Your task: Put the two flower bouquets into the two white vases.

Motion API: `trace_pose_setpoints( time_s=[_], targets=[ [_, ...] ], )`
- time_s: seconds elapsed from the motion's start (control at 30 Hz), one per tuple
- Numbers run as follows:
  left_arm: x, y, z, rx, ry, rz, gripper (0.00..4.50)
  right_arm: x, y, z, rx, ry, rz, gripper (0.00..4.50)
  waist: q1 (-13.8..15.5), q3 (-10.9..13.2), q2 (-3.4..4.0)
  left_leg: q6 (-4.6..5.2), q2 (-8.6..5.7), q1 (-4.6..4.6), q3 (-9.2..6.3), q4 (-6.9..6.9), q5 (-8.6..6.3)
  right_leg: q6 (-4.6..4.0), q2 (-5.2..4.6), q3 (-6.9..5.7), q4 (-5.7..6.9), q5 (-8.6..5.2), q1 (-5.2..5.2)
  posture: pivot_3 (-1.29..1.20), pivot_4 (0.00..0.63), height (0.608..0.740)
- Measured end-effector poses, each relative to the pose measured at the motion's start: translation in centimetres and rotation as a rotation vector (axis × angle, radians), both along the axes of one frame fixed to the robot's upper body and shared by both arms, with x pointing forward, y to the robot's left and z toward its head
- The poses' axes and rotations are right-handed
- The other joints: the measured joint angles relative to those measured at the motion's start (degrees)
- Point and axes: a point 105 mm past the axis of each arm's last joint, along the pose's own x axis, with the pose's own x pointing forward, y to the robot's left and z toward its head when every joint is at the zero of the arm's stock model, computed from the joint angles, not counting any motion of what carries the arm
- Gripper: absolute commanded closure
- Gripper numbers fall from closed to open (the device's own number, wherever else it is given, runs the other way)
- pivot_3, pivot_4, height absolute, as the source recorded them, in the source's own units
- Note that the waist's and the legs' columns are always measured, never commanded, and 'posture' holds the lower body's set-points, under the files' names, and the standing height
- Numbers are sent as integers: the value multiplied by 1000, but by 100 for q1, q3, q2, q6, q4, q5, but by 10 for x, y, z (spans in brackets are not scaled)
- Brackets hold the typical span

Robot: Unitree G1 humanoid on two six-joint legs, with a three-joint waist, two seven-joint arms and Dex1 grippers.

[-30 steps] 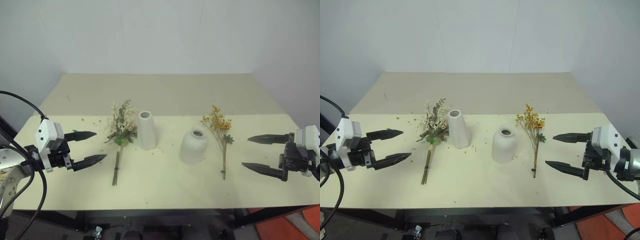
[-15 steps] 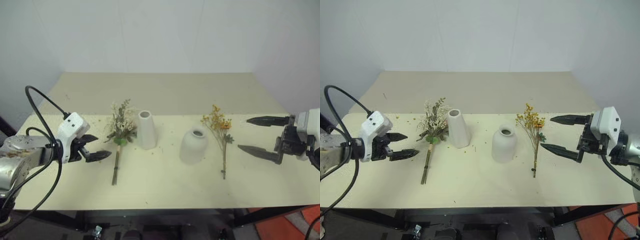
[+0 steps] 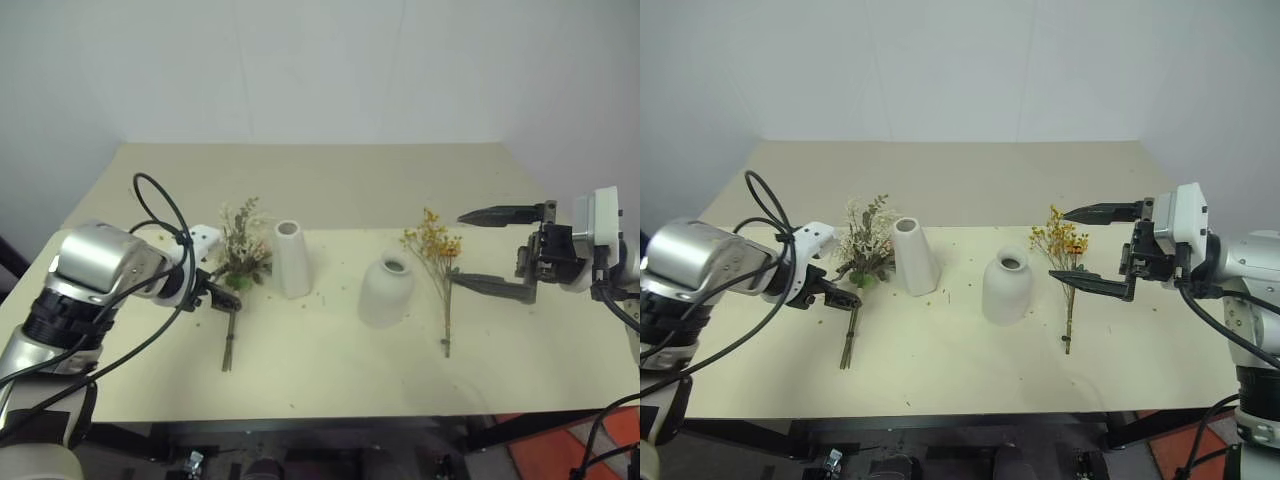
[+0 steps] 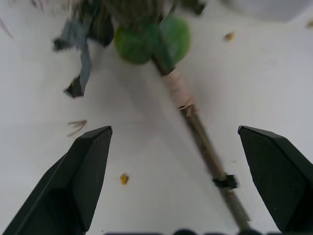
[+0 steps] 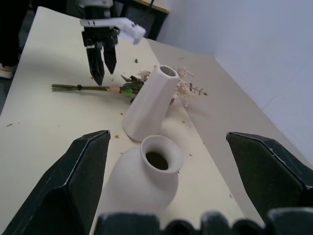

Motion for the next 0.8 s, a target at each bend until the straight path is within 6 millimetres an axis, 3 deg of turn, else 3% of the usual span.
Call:
trace_pose_setpoints(
  time_s=[0.1,0.2,0.6,0.8],
  targets=[
    [4,0,-14,30,49,33,0,0,1,0,2,1,4,18,31,0,0,0,-1,-1,0,1,0,0,0,0,1,0,0,0,150,740],
    [13,-2,-15,41,41,55,625,-1,1,-1,2,2,6,0,43,0,-1,0,-1,0,-1,5,0,0,-1,0,3,0,2,0,150,740],
    [28,4,-16,68,7,118,4380,-4,3,-3,1,5,20,0,32,0,-1,0,-1,0,-1,7,0,1,-1,0,5,1,1,0,150,740],
    [36,21,-5,82,-65,187,4380,-5,3,-3,3,11,33,0,31,1,-2,0,-1,-3,-1,7,0,1,-1,0,3,1,-1,0,150,740]
  ],
)
